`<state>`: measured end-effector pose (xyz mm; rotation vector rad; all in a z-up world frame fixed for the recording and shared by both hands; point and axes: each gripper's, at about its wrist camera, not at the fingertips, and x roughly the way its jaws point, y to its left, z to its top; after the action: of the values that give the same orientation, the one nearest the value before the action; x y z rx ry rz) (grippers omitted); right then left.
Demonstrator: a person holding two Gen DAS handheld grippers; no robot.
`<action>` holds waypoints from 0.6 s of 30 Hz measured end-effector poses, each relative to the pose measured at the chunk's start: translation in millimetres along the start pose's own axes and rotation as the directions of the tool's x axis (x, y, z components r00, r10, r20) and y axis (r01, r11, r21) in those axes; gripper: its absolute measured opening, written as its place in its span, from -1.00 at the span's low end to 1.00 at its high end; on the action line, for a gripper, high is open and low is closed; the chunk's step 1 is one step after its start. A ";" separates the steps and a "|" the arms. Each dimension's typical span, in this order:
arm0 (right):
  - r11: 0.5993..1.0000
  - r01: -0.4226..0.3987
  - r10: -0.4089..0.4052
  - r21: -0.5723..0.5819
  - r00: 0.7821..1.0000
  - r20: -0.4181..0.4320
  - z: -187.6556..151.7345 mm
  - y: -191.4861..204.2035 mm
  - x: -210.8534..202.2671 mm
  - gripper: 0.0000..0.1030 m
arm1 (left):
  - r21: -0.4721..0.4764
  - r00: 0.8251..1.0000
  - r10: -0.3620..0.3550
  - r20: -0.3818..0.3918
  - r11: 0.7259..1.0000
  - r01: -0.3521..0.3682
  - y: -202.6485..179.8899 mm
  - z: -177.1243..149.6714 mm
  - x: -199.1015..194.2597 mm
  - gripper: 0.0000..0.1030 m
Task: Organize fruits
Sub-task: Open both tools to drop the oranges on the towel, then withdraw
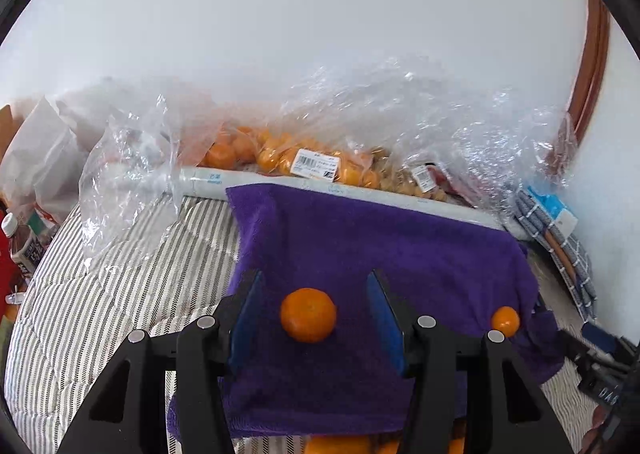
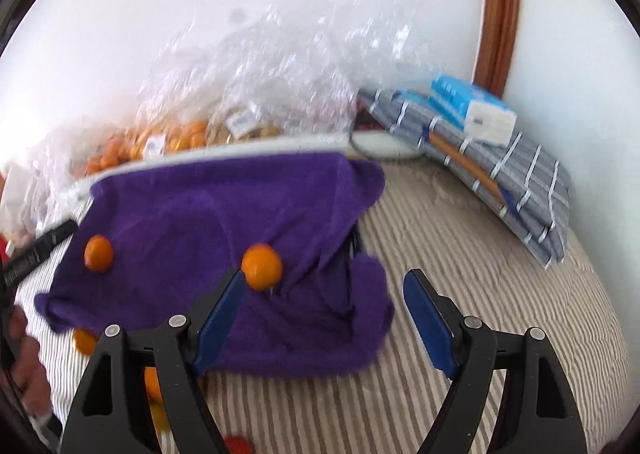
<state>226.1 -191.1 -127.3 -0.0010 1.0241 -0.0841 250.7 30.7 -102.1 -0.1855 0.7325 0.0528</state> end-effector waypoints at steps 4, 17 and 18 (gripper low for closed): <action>0.998 -0.056 0.057 0.020 0.998 -0.023 -16.3 -3.9 -3.4 0.56 | 0.035 1.000 0.013 0.004 0.999 -0.013 -10.0 -2.5 -11.8 -0.01; 0.997 -0.060 0.061 -0.040 0.998 0.013 -70.1 13.7 -30.3 0.31 | 0.027 0.991 0.023 -0.131 0.999 -0.019 19.3 -56.5 -35.5 -0.01; 0.997 -0.055 0.056 -0.046 0.998 0.018 -73.3 15.4 -31.5 0.29 | 0.026 0.991 0.023 -0.135 0.999 -0.020 23.4 -61.5 -37.7 -0.01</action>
<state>148.4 -170.8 -139.1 -0.0144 1.0063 -0.0106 179.4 42.8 -125.2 -0.1590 0.8701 0.0524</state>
